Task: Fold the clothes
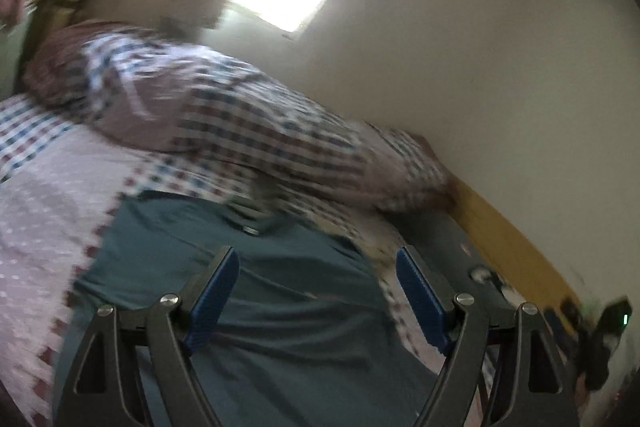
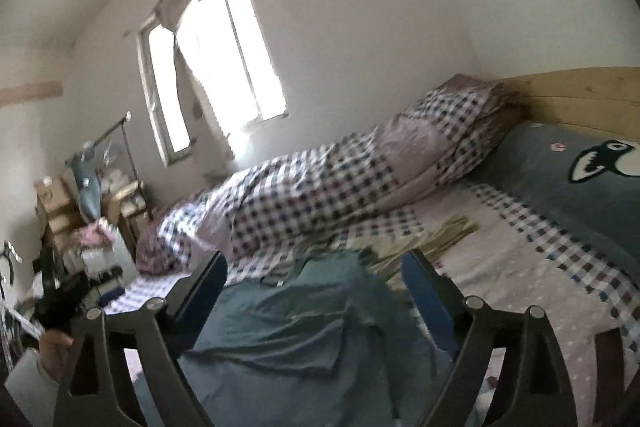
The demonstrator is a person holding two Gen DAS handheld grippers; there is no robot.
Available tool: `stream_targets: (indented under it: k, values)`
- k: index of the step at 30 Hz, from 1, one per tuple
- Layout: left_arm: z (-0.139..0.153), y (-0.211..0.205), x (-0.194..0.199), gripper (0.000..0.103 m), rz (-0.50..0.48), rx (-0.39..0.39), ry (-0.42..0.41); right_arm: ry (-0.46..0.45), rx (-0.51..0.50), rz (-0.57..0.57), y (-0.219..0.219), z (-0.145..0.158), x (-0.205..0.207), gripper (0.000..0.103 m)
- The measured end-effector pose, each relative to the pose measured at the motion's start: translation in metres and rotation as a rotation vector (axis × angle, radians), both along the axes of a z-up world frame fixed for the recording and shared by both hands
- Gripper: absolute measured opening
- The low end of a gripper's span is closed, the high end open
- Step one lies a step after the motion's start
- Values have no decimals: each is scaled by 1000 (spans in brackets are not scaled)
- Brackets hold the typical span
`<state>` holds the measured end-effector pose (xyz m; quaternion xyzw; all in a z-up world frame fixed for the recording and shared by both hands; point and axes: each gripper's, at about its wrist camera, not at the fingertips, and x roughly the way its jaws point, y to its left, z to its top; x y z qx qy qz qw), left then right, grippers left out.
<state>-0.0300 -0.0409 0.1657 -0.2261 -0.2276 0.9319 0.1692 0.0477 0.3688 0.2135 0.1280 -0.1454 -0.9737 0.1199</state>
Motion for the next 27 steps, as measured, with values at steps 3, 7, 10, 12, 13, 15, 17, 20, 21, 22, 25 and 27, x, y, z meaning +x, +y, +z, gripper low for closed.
stream_targets:
  k: [3,7,10,12,13,15,17,20,21,22,25,27]
  values:
    - [5,68,10,84,-107,-60,1,-2,12,-46,28,5,11,94]
    - [-7,159,24,84,-228,-180,-17,-23,76,-87,54,7,26,95]
    - [-26,222,36,84,-312,-246,-55,-40,122,-115,75,7,38,95]
    - [-44,257,45,84,-359,-263,-90,-44,128,-138,94,7,47,95]
    - [-54,274,51,84,-386,-277,-111,-42,117,-143,103,6,51,95]
    - [-74,306,65,84,-439,-313,-149,-38,83,-156,124,5,59,95]
    - [-91,338,79,84,-496,-368,-168,-43,56,-172,142,3,65,96]
    - [-115,384,103,84,-583,-481,-167,-64,40,-182,162,-2,70,96]
    - [-125,399,111,84,-605,-536,-163,-72,37,-183,167,-4,72,96]
    - [-133,410,117,84,-617,-585,-158,-83,38,-180,171,-6,71,96]
    - [-152,431,127,79,-627,-700,-149,-118,45,-166,178,-15,69,96]
    - [-166,439,127,76,-618,-766,-166,-144,55,-157,180,-20,66,96]
